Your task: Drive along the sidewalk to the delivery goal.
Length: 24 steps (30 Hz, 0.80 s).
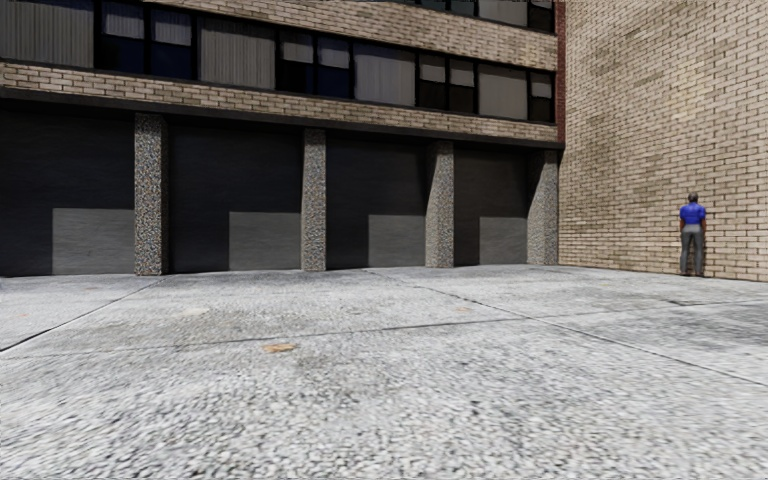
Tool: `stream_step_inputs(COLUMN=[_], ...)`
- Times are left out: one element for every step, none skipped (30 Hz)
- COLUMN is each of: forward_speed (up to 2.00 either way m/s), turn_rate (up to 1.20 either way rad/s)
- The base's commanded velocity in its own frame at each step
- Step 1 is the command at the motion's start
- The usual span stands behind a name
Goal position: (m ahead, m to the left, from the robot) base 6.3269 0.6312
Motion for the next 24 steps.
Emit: stream_step_inputs(forward_speed=[1.75, 1.75, 1.75, 1.75, 1.75, 1.75, 1.75, 1.75, 1.75, 1.75, 1.75, 1.75, 1.74, 1.74, 1.74, 1.74, 1.74, 1.74, 1.74, 1.74, 1.74, 1.74, 1.74, 1.74], turn_rate=[0.33, 0.33, 0.33, 0.33, 0.33, 0.33, 0.33, 0.33, 0.33, 0.33, 0.33, 0.33, 0.33, 0.33, 0.33, 0.33, 0.33, 0.33, 0.33, 0.29, 0.26, 0.26, 0.26, 0.26])
